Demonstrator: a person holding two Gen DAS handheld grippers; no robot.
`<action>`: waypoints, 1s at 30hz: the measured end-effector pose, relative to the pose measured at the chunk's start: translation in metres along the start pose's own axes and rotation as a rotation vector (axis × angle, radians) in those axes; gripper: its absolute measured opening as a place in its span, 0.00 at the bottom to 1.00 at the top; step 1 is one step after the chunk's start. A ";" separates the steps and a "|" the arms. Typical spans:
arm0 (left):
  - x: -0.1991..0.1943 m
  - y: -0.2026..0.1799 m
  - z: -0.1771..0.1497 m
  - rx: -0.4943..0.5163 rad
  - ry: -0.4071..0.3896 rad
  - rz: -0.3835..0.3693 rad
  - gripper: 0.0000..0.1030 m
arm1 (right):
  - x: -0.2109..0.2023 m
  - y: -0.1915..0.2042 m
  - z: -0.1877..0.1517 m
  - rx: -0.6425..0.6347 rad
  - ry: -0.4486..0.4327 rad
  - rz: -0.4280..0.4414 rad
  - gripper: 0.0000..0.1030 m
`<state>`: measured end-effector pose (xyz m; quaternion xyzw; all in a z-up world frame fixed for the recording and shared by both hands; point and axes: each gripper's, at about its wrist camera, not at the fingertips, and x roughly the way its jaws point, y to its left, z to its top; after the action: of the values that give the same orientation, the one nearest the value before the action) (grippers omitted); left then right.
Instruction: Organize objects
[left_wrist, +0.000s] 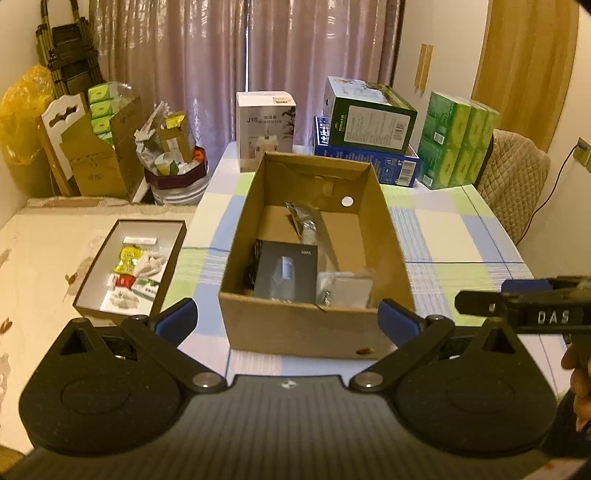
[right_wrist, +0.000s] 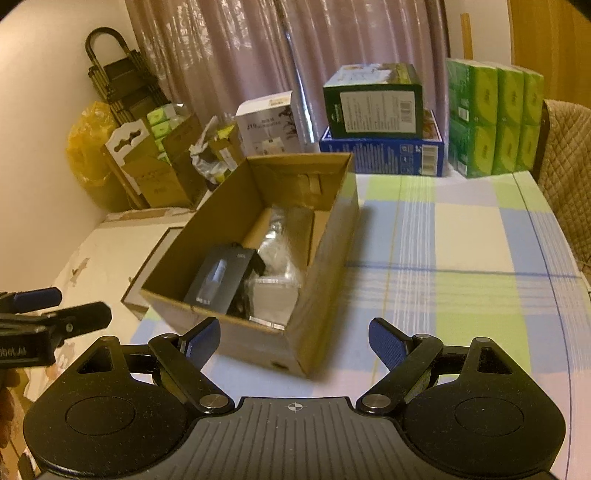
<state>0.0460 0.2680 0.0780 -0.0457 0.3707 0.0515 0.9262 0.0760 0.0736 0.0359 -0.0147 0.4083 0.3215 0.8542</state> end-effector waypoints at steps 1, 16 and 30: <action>-0.002 -0.001 -0.002 -0.009 0.003 -0.001 0.99 | -0.003 0.000 -0.003 -0.002 0.003 -0.001 0.82; -0.020 -0.032 -0.031 0.023 0.026 0.016 0.99 | -0.039 -0.015 -0.040 0.033 0.020 -0.035 0.82; -0.015 -0.047 -0.055 0.039 0.069 0.009 0.99 | -0.042 -0.019 -0.059 0.020 0.045 -0.041 0.82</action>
<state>0.0042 0.2136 0.0507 -0.0277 0.4036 0.0470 0.9133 0.0266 0.0187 0.0214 -0.0221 0.4303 0.2994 0.8513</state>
